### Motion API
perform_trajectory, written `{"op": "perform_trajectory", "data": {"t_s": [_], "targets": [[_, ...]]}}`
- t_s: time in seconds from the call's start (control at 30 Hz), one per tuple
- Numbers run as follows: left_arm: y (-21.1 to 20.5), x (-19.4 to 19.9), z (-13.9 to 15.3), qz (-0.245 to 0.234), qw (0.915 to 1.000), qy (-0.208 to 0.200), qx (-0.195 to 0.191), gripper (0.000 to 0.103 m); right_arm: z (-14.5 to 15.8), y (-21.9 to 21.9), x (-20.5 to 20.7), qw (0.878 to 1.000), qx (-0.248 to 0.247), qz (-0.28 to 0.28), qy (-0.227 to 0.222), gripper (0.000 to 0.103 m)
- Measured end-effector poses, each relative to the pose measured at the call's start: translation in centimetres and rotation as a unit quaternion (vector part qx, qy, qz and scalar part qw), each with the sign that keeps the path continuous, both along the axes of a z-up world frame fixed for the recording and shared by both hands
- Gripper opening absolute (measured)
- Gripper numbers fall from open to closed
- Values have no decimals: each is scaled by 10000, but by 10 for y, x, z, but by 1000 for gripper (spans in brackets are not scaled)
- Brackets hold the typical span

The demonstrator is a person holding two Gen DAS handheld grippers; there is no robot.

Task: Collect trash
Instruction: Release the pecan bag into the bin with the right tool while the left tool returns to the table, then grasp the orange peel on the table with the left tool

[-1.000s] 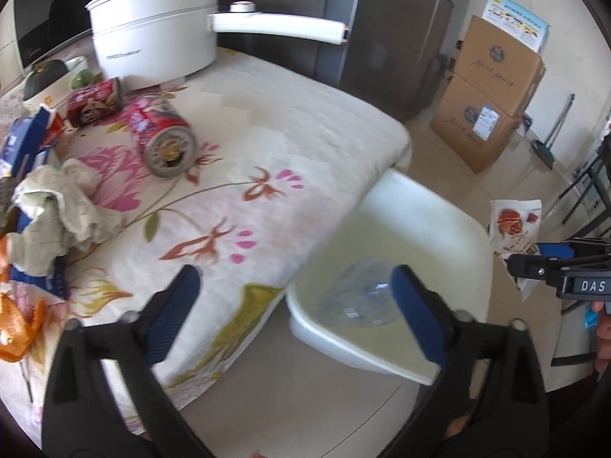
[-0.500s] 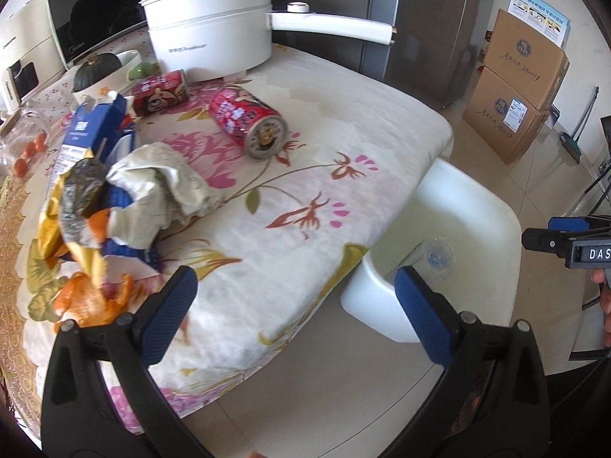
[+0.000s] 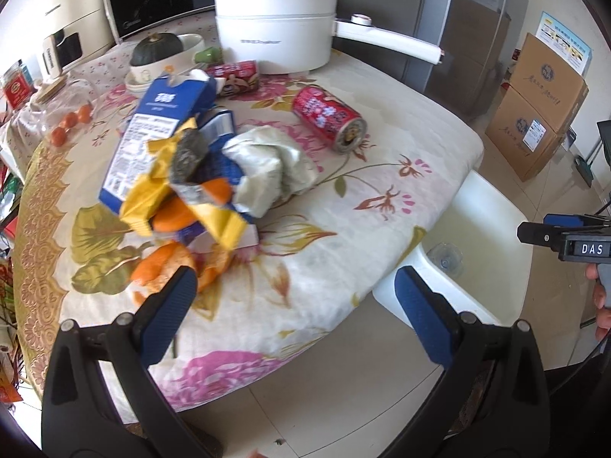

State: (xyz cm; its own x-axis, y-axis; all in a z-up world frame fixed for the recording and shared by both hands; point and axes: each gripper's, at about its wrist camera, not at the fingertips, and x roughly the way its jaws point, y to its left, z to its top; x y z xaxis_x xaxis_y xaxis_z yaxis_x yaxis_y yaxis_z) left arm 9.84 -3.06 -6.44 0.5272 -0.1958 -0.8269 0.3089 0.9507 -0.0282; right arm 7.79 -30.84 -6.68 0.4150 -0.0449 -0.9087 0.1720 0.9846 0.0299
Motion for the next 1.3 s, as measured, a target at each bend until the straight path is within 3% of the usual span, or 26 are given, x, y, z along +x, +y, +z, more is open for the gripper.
{"op": "perform_trajectory", "data": {"t_s": [0.4, 0.67, 0.87, 1.1, 1.3], "targets": [[78, 5, 6, 609, 9978, 88, -254, 103, 1, 53, 17, 9992, 0, 390, -6, 85], [111, 12, -4, 696, 9965, 316, -339, 103, -1, 86, 30, 9983, 39, 585, 30, 85], [114, 19, -22, 661, 9965, 498, -100, 102, -5, 103, 37, 9975, 36, 701, 77, 85], [110, 38, -45, 665, 9949, 665, -373, 100, -10, 110, 39, 9975, 30, 695, 148, 85], [95, 44, -55, 220, 9985, 497, 34, 98, -13, 109, 40, 9975, 16, 684, 178, 85]]}}
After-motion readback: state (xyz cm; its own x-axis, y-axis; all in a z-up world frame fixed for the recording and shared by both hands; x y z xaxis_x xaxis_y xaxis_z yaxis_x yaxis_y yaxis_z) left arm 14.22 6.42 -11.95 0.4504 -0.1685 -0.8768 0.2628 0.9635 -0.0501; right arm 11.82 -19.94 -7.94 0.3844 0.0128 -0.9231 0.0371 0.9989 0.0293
